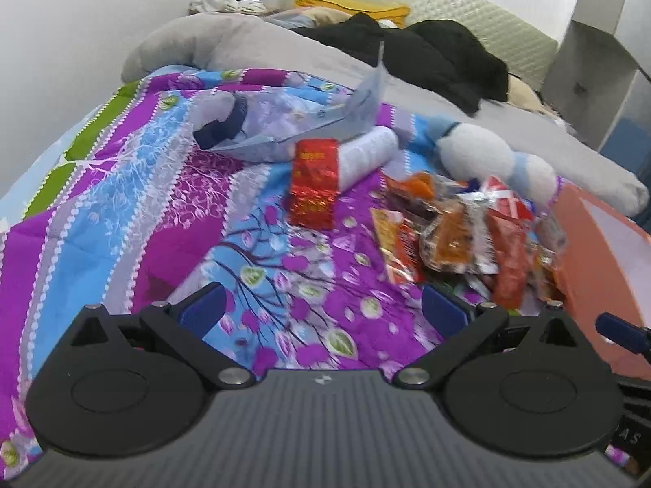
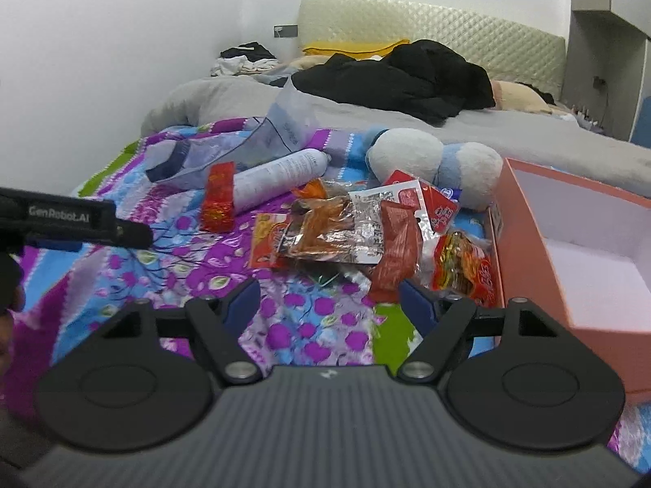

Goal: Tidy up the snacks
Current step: 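Lower the left tool to the red tea bag while the right tool reaches the shrimp bag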

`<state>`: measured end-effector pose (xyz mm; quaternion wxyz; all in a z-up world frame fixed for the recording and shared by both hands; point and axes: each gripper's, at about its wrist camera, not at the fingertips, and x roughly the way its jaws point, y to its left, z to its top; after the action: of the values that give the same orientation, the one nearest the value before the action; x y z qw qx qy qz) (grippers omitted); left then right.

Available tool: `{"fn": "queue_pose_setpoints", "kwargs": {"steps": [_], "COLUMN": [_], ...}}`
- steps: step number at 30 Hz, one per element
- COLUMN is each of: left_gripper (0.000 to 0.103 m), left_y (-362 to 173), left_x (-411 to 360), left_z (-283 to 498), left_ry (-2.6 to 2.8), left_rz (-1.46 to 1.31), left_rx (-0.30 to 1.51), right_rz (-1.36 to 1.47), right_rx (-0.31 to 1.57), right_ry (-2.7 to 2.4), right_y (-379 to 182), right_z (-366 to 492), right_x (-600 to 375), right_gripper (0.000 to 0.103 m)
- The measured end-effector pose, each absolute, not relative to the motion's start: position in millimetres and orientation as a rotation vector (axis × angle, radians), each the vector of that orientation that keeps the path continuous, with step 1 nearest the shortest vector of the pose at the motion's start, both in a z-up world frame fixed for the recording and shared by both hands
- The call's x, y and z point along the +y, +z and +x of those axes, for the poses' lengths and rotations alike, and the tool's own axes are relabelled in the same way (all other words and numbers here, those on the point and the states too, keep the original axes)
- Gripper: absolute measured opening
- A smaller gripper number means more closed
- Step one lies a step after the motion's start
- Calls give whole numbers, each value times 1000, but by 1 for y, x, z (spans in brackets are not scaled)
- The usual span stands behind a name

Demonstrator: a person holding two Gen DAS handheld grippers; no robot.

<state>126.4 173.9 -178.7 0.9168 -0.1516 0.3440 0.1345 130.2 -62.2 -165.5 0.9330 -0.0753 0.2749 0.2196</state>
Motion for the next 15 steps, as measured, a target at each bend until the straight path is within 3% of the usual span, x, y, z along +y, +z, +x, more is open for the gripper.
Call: {"fn": "queue_pose_setpoints", "kwargs": {"steps": [15], "left_gripper": [102], "left_y": [-222], "left_x": [228], "left_z": [217], "left_ry": [307], "left_rz": [-308], "left_rx": [732], "right_rz": [-241], "right_rx": [609], "right_ry": [528], "right_y": [-217], "right_z": [210], "right_x": [-10], "right_gripper": [85]}}
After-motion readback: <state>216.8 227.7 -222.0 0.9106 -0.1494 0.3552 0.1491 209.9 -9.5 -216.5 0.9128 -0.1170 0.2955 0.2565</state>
